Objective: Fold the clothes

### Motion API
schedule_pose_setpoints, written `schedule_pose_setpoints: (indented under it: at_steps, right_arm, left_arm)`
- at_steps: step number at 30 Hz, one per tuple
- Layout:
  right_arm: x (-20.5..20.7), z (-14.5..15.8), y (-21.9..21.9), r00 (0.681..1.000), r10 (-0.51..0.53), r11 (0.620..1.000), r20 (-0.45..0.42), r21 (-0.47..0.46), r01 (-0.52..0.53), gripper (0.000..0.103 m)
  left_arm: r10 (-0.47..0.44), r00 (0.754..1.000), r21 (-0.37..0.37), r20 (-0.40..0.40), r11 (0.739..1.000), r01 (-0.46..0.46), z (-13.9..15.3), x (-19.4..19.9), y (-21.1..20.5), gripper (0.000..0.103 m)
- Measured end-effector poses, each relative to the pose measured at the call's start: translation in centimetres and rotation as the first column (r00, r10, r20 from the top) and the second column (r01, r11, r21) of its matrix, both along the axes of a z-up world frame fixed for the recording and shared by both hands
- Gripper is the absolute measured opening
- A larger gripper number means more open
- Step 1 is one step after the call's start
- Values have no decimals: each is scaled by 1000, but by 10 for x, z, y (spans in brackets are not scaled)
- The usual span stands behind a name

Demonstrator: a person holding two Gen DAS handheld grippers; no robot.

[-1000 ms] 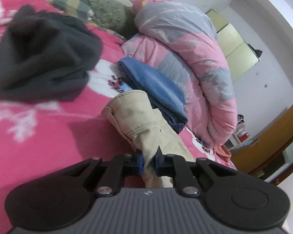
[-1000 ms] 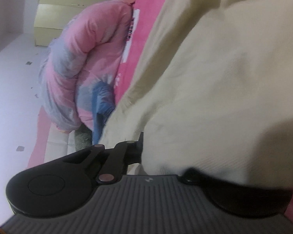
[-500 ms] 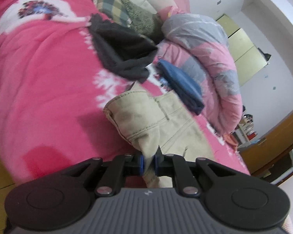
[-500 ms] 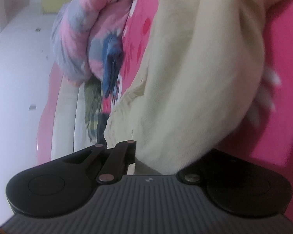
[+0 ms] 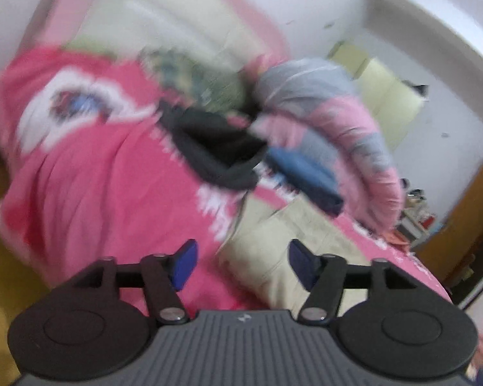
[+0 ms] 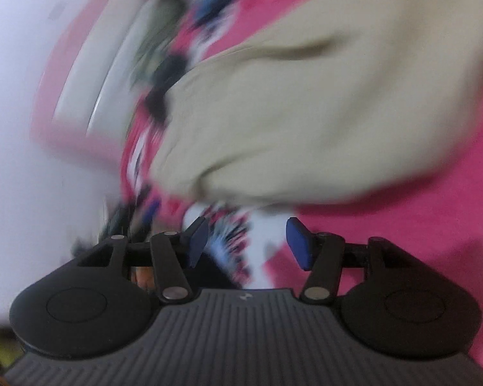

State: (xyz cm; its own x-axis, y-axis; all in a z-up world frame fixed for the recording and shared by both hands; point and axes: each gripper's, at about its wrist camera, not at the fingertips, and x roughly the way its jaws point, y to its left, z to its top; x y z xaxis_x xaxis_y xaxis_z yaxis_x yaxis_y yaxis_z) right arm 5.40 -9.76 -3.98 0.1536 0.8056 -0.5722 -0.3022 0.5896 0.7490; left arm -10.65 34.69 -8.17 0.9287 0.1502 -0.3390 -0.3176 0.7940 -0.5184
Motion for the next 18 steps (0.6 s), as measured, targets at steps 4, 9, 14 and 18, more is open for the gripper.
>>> schedule_pose_setpoints:
  at_steps: [4, 9, 14, 18]
  right_arm:
    - [22, 50, 60, 923, 202, 979, 328, -94, -181, 53]
    - [90, 71, 160, 753, 356, 934, 554, -192, -301, 53]
    - [155, 54, 255, 650, 498, 867, 575, -340, -363, 53]
    - [191, 27, 291, 670, 543, 838, 506, -379, -393, 53]
  left_arm:
    - [-60, 997, 88, -46, 994, 63, 8, 33, -3, 70]
    - [-113, 988, 143, -103, 982, 128, 12, 65, -4, 52]
    - [-136, 978, 160, -161, 974, 161, 4, 72, -1, 35]
    - [-169, 975, 105, -141, 977, 185, 0, 67, 11, 31]
